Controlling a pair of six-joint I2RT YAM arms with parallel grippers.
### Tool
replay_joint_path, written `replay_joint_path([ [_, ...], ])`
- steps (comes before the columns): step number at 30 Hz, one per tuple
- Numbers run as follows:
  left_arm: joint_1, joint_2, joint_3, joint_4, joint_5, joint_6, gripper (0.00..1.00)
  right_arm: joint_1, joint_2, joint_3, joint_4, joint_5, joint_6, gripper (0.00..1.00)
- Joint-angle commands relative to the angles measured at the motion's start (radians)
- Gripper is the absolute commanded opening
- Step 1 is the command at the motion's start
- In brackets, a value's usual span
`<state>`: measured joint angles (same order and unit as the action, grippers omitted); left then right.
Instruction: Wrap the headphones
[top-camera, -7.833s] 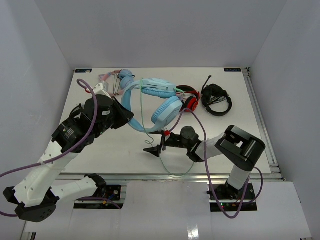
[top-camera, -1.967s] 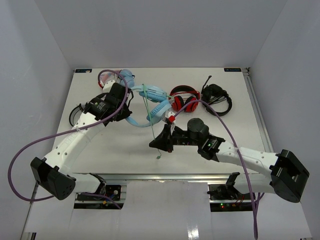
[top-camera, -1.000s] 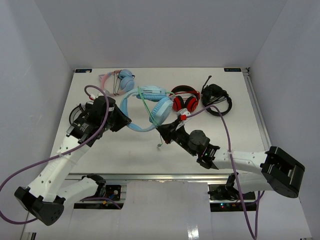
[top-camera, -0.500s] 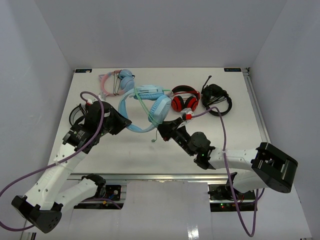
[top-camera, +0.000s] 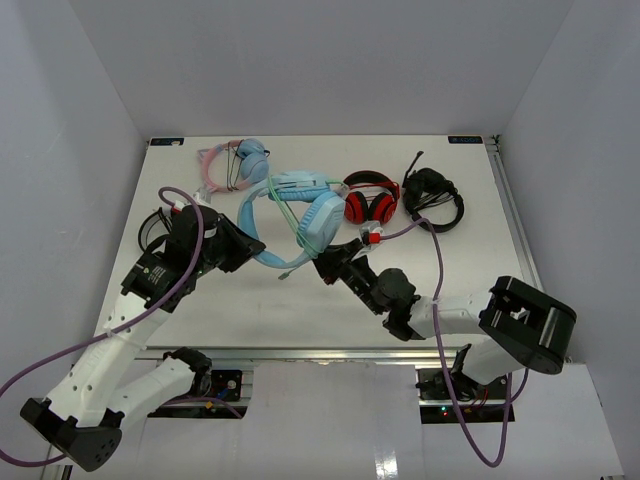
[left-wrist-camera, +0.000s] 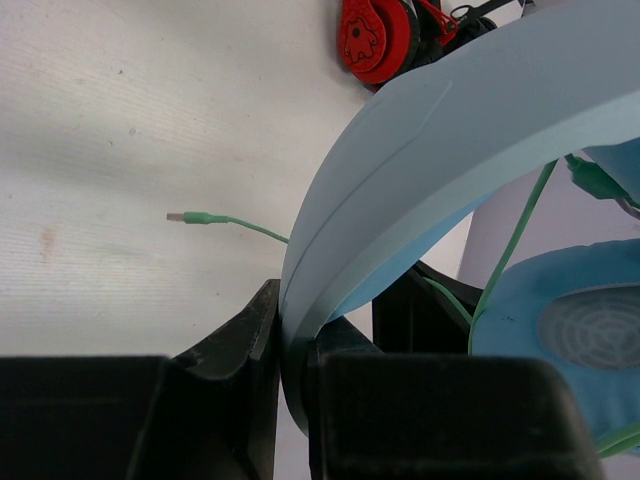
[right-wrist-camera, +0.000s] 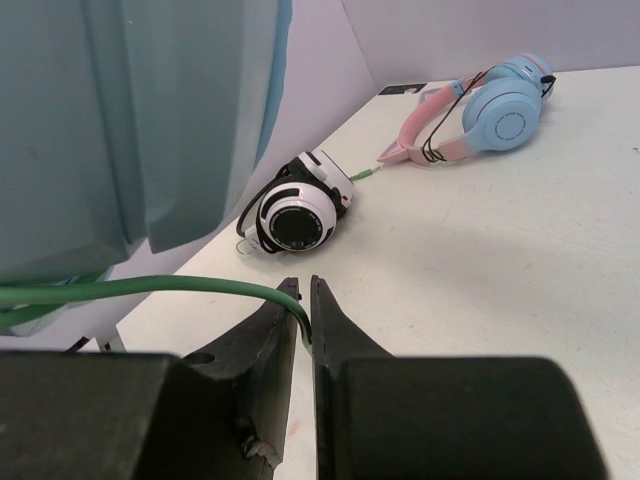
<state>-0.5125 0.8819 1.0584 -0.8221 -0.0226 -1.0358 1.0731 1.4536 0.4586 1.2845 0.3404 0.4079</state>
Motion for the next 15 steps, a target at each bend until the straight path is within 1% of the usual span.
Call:
replay_joint_path([
  [1, -0.009, -0.045, 0.020, 0.115, 0.096, -0.059, 0.00, 0.014, 0.053, -0.013, 0.178, 0.088, -0.049, 0.11],
  [5, -0.009, -0.056, 0.018, 0.115, 0.103, -0.059, 0.00, 0.015, 0.093, -0.007, 0.244, 0.127, -0.062, 0.08],
  [6, -0.009, -0.058, 0.018, 0.115, 0.107, -0.059, 0.00, 0.015, 0.106, -0.010, 0.276, 0.133, -0.066, 0.10],
  [8, -0.009, -0.062, 0.015, 0.115, 0.115, -0.058, 0.00, 0.015, 0.132, -0.022, 0.369, 0.143, -0.077, 0.17],
  [10, -0.009, -0.066, 0.009, 0.115, 0.118, -0.056, 0.00, 0.015, 0.165, -0.031, 0.444, 0.153, -0.086, 0.20],
  [11, -0.009, -0.066, 0.005, 0.117, 0.117, -0.055, 0.00, 0.015, 0.180, -0.030, 0.460, 0.161, -0.088, 0.20],
  [15, -0.009, -0.073, -0.016, 0.122, 0.122, -0.055, 0.00, 0.015, 0.205, -0.019, 0.494, 0.166, -0.099, 0.08],
])
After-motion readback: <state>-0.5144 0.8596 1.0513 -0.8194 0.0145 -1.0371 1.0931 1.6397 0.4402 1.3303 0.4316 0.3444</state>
